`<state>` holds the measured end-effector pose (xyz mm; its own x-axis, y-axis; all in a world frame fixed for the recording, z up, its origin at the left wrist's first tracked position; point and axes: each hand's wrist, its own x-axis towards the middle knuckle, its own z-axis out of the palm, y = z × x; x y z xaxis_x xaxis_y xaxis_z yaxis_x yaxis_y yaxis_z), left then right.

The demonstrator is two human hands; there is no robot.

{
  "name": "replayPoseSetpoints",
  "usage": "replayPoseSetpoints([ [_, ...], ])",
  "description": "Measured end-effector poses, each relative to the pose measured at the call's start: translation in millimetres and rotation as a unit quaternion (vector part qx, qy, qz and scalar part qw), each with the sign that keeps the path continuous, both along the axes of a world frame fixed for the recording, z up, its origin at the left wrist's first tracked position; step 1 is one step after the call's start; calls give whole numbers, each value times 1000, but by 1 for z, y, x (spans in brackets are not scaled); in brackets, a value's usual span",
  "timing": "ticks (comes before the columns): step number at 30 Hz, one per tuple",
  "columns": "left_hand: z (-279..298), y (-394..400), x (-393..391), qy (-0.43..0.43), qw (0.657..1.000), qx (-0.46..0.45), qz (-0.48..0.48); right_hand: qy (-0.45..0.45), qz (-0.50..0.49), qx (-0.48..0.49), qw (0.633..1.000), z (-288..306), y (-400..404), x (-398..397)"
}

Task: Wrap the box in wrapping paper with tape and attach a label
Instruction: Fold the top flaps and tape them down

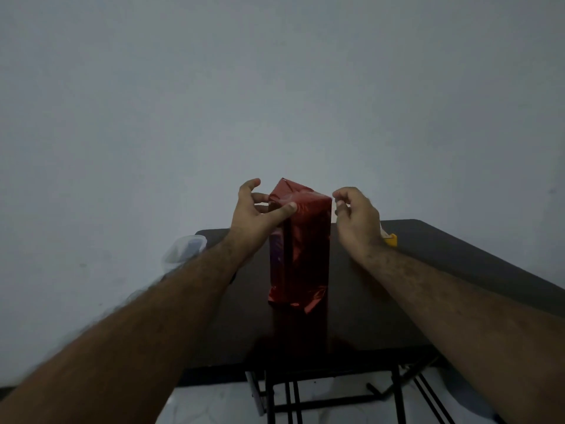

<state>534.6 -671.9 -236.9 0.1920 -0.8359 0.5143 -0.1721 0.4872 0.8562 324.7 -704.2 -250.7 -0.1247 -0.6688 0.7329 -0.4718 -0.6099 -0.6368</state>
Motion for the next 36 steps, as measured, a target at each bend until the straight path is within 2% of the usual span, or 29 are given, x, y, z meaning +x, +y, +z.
replayPoseSetpoints([
  [2,2,3,-7,-5,1000,3,17,0,6,-13,1000,-1,8,7],
  [4,2,4,-14,-7,999,10,32,15,52,2,999,-1,13,13],
  [9,1,9,-27,22,995,11,94,-19,164,98,981,1,19,10],
  [12,7,15,-34,129,991,12,11,41,161,130,977,-1,15,7],
  [14,7,16,-32,155,987,-18,-42,54,135,136,980,2,10,7],
  [17,2,9,-21,131,989,-72,-7,23,148,153,977,6,-1,4],
  [19,0,-2,-11,109,992,-68,12,8,195,180,964,7,-13,0],
  [23,0,-38,9,-5,998,-20,-62,17,270,218,938,15,-44,-10],
  [27,18,-72,20,-113,987,-49,-104,157,304,260,903,56,-66,-19],
  [30,43,-93,22,-164,971,-59,-163,299,248,282,877,102,-72,-17],
  [33,62,-111,17,-150,961,-57,-227,379,196,252,868,134,-73,-5],
  [36,60,-125,9,-122,964,-74,-224,378,147,204,891,133,-74,7],
])
